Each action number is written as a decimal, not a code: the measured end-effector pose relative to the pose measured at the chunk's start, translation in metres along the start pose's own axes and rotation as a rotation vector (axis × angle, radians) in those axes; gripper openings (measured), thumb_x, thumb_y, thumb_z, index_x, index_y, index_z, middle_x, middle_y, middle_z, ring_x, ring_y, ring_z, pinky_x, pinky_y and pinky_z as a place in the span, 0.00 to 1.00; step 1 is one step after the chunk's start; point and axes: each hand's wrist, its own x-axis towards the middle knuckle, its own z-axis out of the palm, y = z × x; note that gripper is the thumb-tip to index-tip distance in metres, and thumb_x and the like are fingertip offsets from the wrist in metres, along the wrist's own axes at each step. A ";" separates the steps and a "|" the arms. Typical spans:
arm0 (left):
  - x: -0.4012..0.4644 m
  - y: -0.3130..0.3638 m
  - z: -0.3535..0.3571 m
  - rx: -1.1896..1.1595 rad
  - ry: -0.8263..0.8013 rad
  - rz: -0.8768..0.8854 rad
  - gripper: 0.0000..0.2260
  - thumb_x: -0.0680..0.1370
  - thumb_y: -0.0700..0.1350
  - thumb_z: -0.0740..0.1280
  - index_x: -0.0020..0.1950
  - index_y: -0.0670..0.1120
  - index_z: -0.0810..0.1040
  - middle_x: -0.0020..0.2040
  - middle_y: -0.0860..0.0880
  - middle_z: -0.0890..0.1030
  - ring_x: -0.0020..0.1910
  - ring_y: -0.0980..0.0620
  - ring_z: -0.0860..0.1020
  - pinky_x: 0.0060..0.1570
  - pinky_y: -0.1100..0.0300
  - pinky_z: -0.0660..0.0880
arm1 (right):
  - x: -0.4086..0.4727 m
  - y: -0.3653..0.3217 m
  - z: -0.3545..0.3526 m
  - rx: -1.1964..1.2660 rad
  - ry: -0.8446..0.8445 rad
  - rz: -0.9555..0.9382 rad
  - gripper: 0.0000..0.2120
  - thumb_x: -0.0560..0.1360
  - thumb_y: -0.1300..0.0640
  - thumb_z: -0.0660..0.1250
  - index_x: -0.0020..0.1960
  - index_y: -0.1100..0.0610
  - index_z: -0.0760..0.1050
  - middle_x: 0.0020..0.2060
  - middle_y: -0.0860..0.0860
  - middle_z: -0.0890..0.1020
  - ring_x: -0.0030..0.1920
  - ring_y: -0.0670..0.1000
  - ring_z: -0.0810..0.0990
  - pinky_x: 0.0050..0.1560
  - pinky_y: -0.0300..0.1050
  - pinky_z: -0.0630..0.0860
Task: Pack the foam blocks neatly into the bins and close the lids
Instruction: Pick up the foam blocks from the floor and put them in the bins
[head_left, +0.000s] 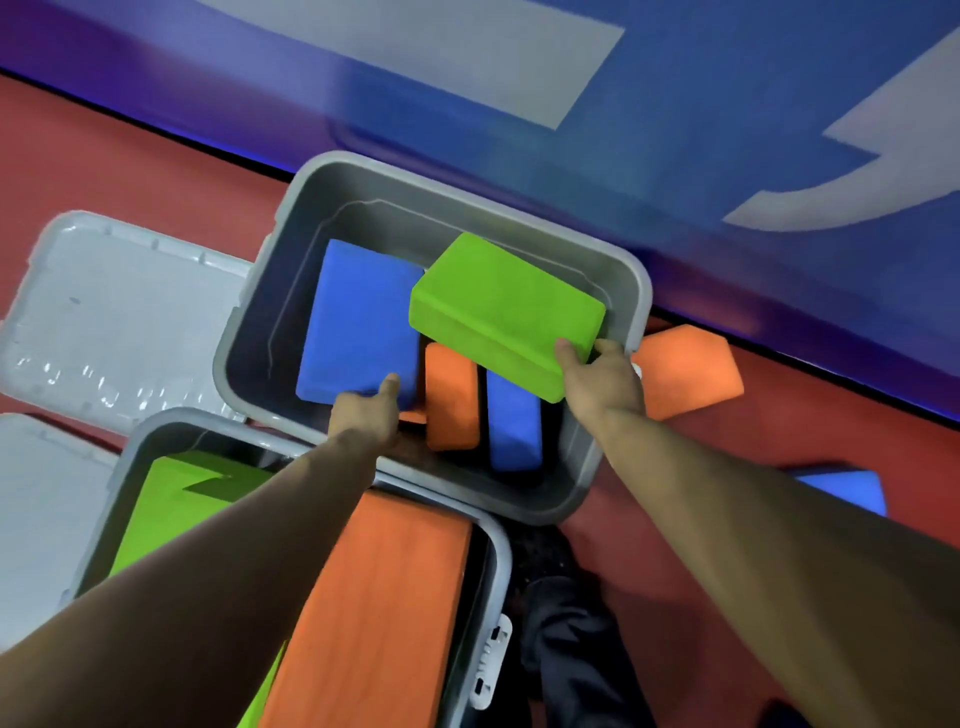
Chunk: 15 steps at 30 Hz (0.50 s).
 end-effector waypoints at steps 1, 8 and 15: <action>-0.011 0.004 0.002 0.039 0.001 0.046 0.26 0.83 0.55 0.65 0.70 0.35 0.74 0.67 0.39 0.79 0.68 0.39 0.75 0.66 0.53 0.69 | -0.004 0.001 -0.007 -0.006 0.009 -0.029 0.27 0.77 0.37 0.64 0.64 0.58 0.75 0.60 0.58 0.81 0.62 0.61 0.79 0.60 0.52 0.75; -0.095 0.028 0.025 0.264 -0.171 0.588 0.23 0.81 0.55 0.67 0.73 0.46 0.72 0.63 0.47 0.80 0.55 0.48 0.80 0.61 0.51 0.75 | -0.053 0.038 -0.066 -0.049 0.065 -0.082 0.26 0.78 0.41 0.66 0.71 0.53 0.71 0.64 0.58 0.75 0.64 0.61 0.76 0.61 0.52 0.73; -0.153 0.027 0.108 0.423 -0.387 0.750 0.28 0.80 0.57 0.69 0.76 0.45 0.70 0.68 0.45 0.78 0.64 0.47 0.78 0.67 0.53 0.73 | -0.059 0.130 -0.119 -0.071 0.094 0.034 0.33 0.78 0.38 0.65 0.77 0.53 0.64 0.71 0.55 0.70 0.70 0.59 0.71 0.68 0.56 0.70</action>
